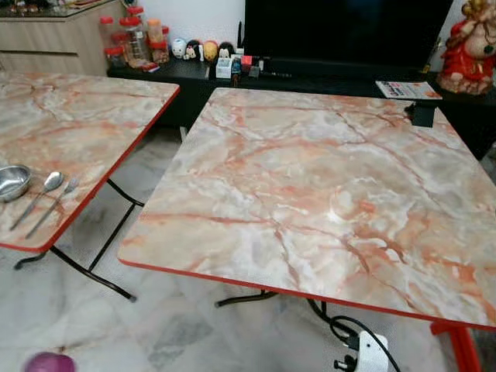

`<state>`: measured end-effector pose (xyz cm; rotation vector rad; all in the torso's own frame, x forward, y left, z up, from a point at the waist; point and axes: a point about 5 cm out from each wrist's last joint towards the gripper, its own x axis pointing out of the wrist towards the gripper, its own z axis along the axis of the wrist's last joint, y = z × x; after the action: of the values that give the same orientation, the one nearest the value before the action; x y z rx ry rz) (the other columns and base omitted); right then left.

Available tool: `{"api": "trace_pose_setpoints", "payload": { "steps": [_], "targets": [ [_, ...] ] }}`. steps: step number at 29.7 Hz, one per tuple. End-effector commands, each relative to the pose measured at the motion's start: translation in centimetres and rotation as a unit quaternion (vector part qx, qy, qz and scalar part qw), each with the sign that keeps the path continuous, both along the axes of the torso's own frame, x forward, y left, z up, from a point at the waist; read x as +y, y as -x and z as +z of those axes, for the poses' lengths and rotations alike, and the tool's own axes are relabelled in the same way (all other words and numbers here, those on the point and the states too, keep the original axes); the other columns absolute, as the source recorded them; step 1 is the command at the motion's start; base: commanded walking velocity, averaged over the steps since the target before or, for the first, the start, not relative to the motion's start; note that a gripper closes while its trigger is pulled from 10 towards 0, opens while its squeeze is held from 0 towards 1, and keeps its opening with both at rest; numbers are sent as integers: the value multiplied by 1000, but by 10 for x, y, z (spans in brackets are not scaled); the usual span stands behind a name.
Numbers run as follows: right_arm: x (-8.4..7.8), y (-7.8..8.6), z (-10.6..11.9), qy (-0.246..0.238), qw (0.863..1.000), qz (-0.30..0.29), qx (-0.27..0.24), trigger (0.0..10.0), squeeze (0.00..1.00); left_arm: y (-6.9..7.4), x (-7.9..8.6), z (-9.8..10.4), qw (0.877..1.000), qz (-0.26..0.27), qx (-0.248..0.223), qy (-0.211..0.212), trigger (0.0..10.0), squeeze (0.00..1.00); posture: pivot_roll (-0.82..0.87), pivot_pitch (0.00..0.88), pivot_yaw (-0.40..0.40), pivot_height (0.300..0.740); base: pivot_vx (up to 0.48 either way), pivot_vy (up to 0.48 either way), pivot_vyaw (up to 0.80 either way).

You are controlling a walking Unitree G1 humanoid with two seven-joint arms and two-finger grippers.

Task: Setting the table

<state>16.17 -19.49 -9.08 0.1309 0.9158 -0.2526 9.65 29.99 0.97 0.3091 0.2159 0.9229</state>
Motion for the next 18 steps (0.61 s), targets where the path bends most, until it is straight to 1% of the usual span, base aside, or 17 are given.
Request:
{"api": "trace_pose_setpoints", "payload": {
  "steps": [1,2,4,5,6,7,8,9,11,12,13,14,15,16,17,18],
  "targets": [
    [-1,0,0,3,1000,8,4,10000,0,-10,4,20,999,-5,-24,-44,10000,0,132,0,-50,740,0,0,0],
    [-1,0,0,3,1000,9,4,10000,0,-11,3,24,998,-7,-26,-52,10000,0,132,0,-50,740,0,0,0],
    [-2,-1,0,4,1000,11,4,10000,0,-29,5,52,993,-21,-67,-90,10000,0,141,0,-62,740,0,0,0],
    [-2,-1,1,5,1000,12,4,10000,0,-34,5,61,991,-26,-81,-102,10000,0,141,0,-62,740,0,0,0],
    [-2,-2,1,5,1000,13,4,10000,0,-53,4,86,983,-51,-114,-137,10000,0,140,0,-62,740,0,0,0],
    [-2,-2,1,5,1000,13,4,10000,0,-58,3,92,980,-58,-121,-147,10000,0,137,0,-61,740,0,0,0],
    [-2,-2,1,5,1000,13,4,10000,0,-81,-4,110,970,-113,-150,-156,10000,0,131,0,-55,740,0,0,0],
    [-2,-2,1,4,1000,13,4,10000,0,-89,-8,116,966,-135,-159,-155,10000,0,129,0,-53,740,0,0,0],
    [-2,-2,1,3,1000,9,4,10000,0,-107,-19,129,953,-190,-167,-164,10000,0,123,0,-50,740,0,0,0],
    [-1,-2,1,2,1000,5,3,10000,0,-129,-35,140,937,-261,-179,-151,10000,0,112,0,-41,740,0,0,0],
    [-1,-1,0,2,1000,2,3,10000,0,-142,-45,144,926,-303,-183,-133,10000,0,107,0,-37,740,0,0,0],
    [-1,-1,0,2,1000,2,3,10000,0,-142,-45,144,926,-303,-183,-133,10000,0,107,0,-37,740,0,0,0],
    [-1,-1,0,1,1000,-2,3,10000,0,-162,-62,153,903,-372,-184,-115,10000,0,94,0,-27,740,0,0,0],
    [-1,0,0,1,1000,-3,3,10000,0,-169,-69,156,894,-395,-181,-107,10000,0,94,0,-27,740,0,0,0],
    [-1,0,0,0,1000,-5,3,10000,0,-178,-78,160,881,-428,-176,-96,10000,0,87,0,-21,740,0,0,0],
    [-1,1,0,0,1000,-9,3,10000,0,-187,-86,163,872,-451,-175,-74,10000,0,83,0,-19,740,0,0,0]
  ]
}}
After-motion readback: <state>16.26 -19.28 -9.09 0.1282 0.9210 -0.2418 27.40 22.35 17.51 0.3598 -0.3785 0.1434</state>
